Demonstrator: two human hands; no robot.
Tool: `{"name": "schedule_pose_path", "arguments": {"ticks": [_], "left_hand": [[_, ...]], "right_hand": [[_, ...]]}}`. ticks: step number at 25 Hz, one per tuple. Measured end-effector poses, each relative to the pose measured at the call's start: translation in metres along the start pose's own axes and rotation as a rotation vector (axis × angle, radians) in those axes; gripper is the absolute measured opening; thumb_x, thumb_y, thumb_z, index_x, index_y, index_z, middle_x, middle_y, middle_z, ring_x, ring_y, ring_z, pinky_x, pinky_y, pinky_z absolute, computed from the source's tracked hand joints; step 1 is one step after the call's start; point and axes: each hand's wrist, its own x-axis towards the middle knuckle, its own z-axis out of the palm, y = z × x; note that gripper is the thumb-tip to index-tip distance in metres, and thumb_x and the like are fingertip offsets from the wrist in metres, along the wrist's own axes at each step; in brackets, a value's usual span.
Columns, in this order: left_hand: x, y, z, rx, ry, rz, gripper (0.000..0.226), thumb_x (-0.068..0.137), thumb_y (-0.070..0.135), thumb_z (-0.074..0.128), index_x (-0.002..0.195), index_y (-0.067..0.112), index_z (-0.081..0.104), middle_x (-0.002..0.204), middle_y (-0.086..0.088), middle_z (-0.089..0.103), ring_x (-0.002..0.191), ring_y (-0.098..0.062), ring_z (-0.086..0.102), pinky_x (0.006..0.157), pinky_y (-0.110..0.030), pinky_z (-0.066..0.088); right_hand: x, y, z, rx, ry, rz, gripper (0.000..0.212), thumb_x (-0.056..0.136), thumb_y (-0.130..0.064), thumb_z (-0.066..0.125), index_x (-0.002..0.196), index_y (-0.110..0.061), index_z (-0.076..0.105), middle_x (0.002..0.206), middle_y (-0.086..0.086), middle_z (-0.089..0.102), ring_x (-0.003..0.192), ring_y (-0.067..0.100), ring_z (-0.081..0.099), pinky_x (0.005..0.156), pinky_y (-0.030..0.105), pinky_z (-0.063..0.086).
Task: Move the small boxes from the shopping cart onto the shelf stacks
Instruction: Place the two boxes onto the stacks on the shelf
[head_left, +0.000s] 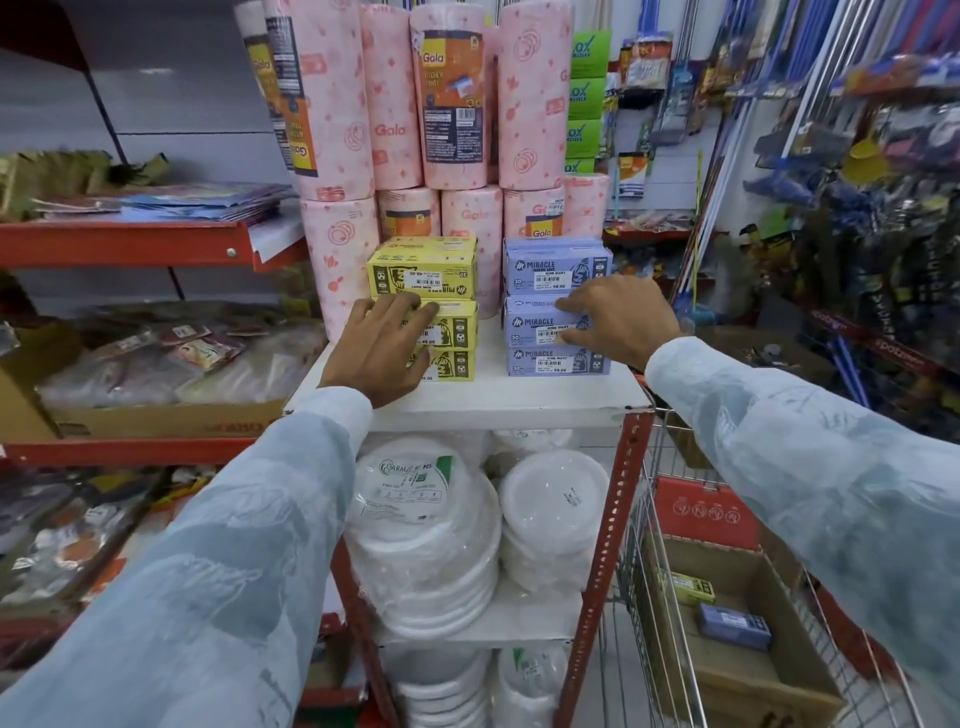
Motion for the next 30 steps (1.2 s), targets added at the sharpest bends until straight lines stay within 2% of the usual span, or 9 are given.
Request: {"name": "schedule_pose_path", "arguments": {"ticks": [9,13,16,18,20,23,27,30], "left_hand": [[0.003,0.001,0.006,0.000,0.014,-0.029,0.054,0.089,0.036,0.063,0.137,0.016,0.053,0.131,-0.012,0.056,0.118,-0.034,0.053,0.099,-0.050,0.039],[0.005,0.005,0.003,-0.028,-0.016,-0.057,0.054,0.088,0.036,0.063,0.138,0.018,0.051,0.135,-0.011,0.054,0.123,-0.034,0.050,0.103,-0.051,0.036],[0.004,0.016,-0.002,-0.012,0.011,-0.086,0.067,0.084,0.043,0.057,0.143,0.014,0.043,0.146,-0.015,0.046,0.130,-0.036,0.045,0.109,-0.057,0.030],[0.014,0.033,-0.007,-0.016,0.118,-0.025,0.070,0.082,0.043,0.052,0.143,0.008,0.043,0.149,-0.018,0.043,0.133,-0.038,0.043,0.112,-0.057,0.027],[0.038,0.063,-0.012,-0.046,0.237,0.112,0.062,0.088,0.038,0.049,0.141,0.005,0.047,0.149,-0.020,0.046,0.134,-0.039,0.044,0.113,-0.055,0.028],[0.093,0.135,-0.015,-0.124,0.318,0.285,0.055,0.096,0.036,0.046,0.140,0.003,0.051,0.148,-0.019,0.050,0.135,-0.038,0.046,0.115,-0.054,0.033],[0.159,0.248,0.007,-0.200,0.261,0.351,0.057,0.094,0.033,0.045,0.141,0.001,0.050,0.145,-0.019,0.052,0.133,-0.038,0.048,0.116,-0.050,0.035],[0.200,0.333,0.049,-0.244,0.200,0.351,0.056,0.091,0.031,0.050,0.138,0.001,0.052,0.139,-0.019,0.055,0.130,-0.036,0.050,0.115,-0.050,0.038]], "right_hand": [[0.007,0.004,0.005,0.001,-0.004,-0.018,0.046,0.086,-0.054,0.069,0.122,-0.027,0.071,0.117,0.000,0.074,0.102,0.029,0.070,0.078,0.044,0.059],[0.006,0.007,0.010,0.048,0.005,-0.011,0.048,0.085,-0.055,0.070,0.124,-0.027,0.068,0.117,-0.001,0.072,0.104,0.027,0.068,0.077,0.042,0.056],[0.001,0.010,0.013,0.102,0.049,0.002,0.061,0.083,-0.063,0.067,0.130,-0.024,0.063,0.123,0.002,0.070,0.111,0.027,0.064,0.089,0.045,0.053],[-0.008,0.023,0.018,0.133,0.170,0.056,0.067,0.084,-0.068,0.058,0.131,-0.021,0.060,0.125,0.004,0.070,0.113,0.028,0.063,0.097,0.049,0.048],[-0.022,0.043,0.025,0.150,0.255,0.136,0.065,0.087,-0.067,0.052,0.132,-0.019,0.059,0.121,0.005,0.071,0.111,0.028,0.064,0.100,0.048,0.046],[-0.049,0.086,0.041,0.102,0.270,0.260,0.063,0.087,-0.061,0.052,0.134,-0.019,0.057,0.121,0.006,0.071,0.113,0.028,0.063,0.100,0.045,0.046],[-0.088,0.165,0.079,0.063,0.138,0.344,0.063,0.085,-0.061,0.047,0.134,-0.022,0.054,0.123,0.005,0.071,0.116,0.027,0.064,0.102,0.043,0.047],[-0.119,0.243,0.129,0.028,0.003,0.396,0.062,0.084,-0.056,0.053,0.134,-0.019,0.055,0.120,0.008,0.073,0.114,0.030,0.065,0.099,0.045,0.048]]}}
